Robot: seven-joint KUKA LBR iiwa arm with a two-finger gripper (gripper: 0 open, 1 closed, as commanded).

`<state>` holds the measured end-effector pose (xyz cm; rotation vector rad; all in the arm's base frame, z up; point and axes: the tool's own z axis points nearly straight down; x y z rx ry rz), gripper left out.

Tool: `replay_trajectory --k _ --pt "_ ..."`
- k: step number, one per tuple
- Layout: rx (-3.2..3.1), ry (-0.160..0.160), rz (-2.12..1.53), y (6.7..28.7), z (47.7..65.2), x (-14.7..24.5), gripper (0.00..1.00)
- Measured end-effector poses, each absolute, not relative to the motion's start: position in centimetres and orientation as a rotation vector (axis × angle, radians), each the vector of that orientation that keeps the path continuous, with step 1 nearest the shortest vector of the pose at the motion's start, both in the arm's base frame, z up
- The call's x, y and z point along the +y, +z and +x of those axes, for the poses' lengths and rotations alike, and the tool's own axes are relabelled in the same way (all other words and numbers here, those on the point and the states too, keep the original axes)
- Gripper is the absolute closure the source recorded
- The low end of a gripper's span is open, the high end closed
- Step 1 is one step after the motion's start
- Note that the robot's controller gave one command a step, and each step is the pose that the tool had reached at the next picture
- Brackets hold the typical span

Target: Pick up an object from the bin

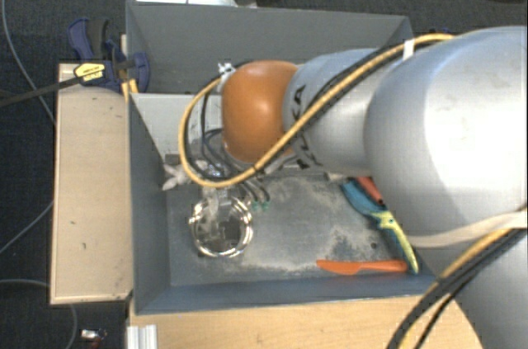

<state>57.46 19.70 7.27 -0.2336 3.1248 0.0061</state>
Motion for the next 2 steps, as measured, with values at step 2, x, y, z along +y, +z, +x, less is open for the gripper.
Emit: replay_trajectory --k 2 --pt "3.124 0.006 -0.232 13.8 57.5 19.7 1.0"
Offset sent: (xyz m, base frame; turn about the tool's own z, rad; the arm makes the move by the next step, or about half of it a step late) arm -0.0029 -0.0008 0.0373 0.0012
